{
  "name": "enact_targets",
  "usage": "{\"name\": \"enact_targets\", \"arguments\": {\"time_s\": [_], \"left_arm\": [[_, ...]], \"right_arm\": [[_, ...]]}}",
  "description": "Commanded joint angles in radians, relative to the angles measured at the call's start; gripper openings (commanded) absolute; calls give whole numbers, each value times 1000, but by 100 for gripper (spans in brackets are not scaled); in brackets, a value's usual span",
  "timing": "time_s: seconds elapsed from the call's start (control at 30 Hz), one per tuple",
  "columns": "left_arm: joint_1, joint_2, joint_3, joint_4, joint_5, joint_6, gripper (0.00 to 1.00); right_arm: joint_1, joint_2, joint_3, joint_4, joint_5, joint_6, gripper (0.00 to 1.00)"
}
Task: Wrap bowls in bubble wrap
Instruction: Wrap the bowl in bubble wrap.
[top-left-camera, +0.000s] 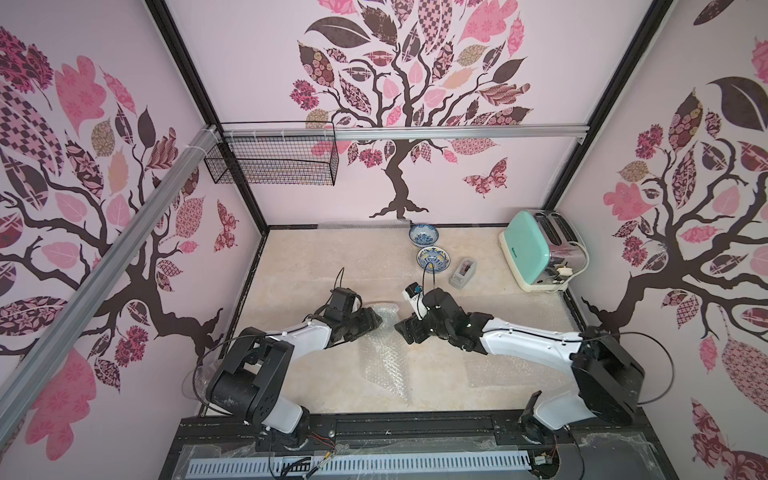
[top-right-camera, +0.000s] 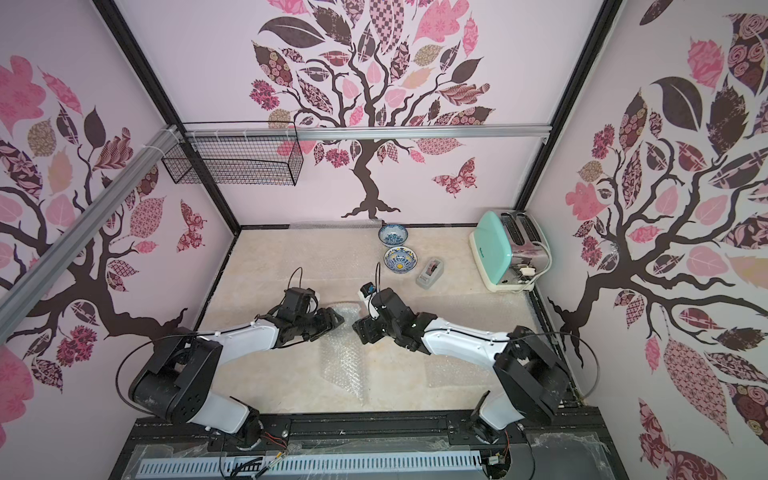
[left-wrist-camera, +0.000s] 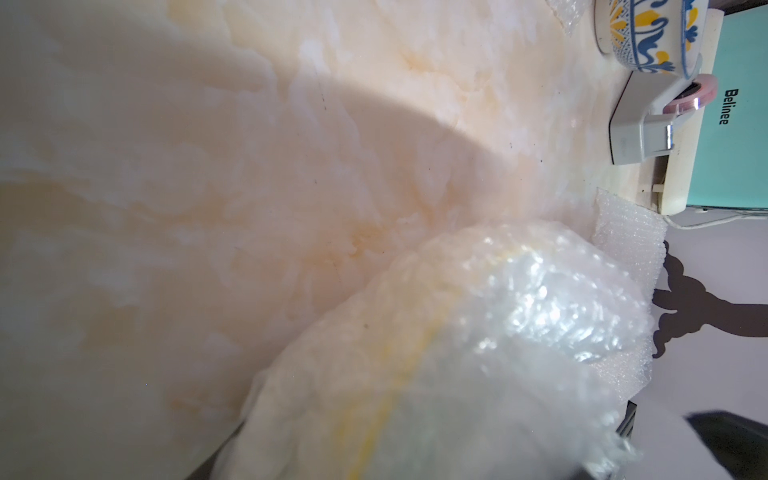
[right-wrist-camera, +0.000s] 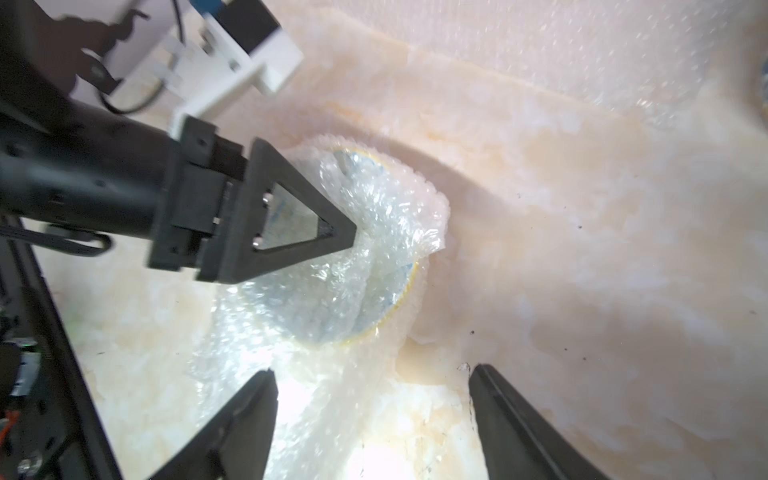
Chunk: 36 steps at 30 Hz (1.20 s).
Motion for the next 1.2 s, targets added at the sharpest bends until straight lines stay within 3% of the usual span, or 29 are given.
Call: {"name": "enact_targets", "arguments": {"time_s": [0.0, 0.23, 0.33, 0.43, 0.67, 0.83, 0.97, 1.1, 1.17], "left_arm": [[0, 15, -2, -50, -38, 36, 66], [-1, 9, -7, -60, -43, 46, 66], [0, 7, -9, -60, -43, 49, 66], [-1, 6, -11, -60, -45, 49, 65], [0, 26, -7, -55, -39, 50, 64], [-1, 30, -8, -54, -37, 52, 63], [-1, 33, -8, -54, -34, 54, 62], [-1, 31, -11, -52, -34, 55, 60], [0, 26, -12, -53, -34, 56, 59]], "right_arm": [[3, -69, -50, -107, -53, 40, 80], [189, -161, -235, -117, -135, 136, 84], [265, -156, -289, -81, -85, 195, 90], [275, -140, -335, -16, -85, 239, 90], [278, -47, -354, 172, -256, 315, 85], [286, -1, -348, 232, -298, 344, 68], [286, 13, -339, 249, -320, 356, 47], [286, -27, -300, 232, -317, 341, 18], [284, -60, -275, 230, -299, 324, 10]]}}
